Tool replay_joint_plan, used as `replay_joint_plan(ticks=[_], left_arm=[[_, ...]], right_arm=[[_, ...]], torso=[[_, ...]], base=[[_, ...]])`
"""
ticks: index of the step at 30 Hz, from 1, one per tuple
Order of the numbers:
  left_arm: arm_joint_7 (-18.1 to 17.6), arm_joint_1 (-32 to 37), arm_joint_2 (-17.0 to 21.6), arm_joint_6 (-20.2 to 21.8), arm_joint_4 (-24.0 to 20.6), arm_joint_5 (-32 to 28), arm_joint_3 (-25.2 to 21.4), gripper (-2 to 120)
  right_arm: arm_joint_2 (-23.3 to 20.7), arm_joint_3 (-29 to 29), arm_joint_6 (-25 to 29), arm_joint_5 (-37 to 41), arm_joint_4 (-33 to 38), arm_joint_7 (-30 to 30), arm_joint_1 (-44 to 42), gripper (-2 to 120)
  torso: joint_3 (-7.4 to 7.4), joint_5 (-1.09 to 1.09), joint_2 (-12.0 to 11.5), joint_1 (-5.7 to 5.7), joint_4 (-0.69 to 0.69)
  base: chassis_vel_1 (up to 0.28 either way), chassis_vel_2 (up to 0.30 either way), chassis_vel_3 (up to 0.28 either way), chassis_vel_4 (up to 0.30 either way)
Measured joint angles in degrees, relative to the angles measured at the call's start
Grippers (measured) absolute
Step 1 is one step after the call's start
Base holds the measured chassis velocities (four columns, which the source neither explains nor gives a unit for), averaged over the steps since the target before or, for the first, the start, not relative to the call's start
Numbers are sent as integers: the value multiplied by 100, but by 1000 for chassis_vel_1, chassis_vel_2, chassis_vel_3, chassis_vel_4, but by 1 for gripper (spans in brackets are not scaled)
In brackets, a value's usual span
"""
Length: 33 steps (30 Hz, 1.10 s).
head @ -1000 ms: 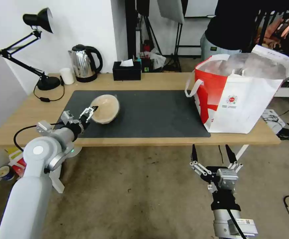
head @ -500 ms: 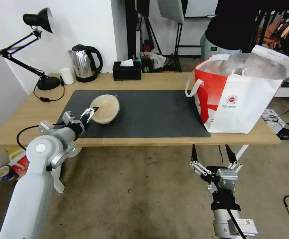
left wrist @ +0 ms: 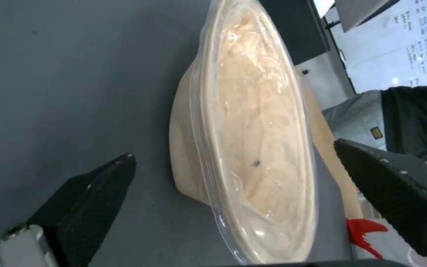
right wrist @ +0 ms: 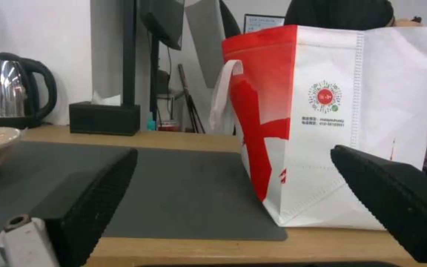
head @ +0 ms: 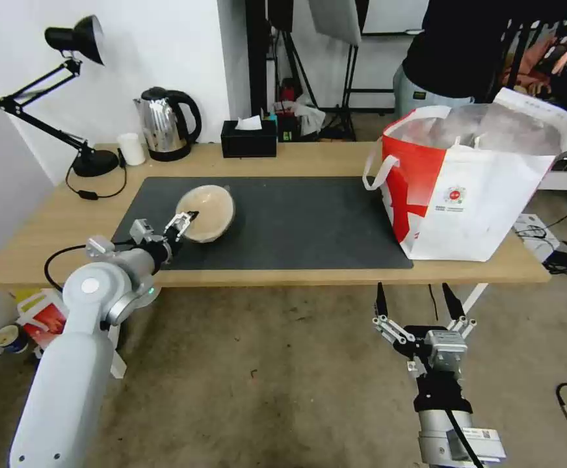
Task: Pick up the trash from the table and place it into the takeout bag.
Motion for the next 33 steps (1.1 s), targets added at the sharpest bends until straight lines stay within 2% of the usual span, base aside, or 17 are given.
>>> replay_joint_plan(ticks=[14, 25, 33], left_arm=[[161, -159, -55, -25, 182, 82, 145, 100], [-19, -281, -98, -52, 292, 102, 239, 99], [-45, -271, -108, -117, 330, 90, 247, 78]], right_arm=[[0, 0, 0, 0, 0, 0, 0, 100], [0, 0, 0, 0, 0, 0, 0, 100], [0, 0, 0, 0, 0, 0, 0, 100]], torso=[[0, 0, 0, 0, 0], [0, 1, 0, 0, 0], [0, 0, 0, 0, 0]], base=[[0, 0, 0, 0], [0, 0, 0, 0], [0, 0, 0, 0]])
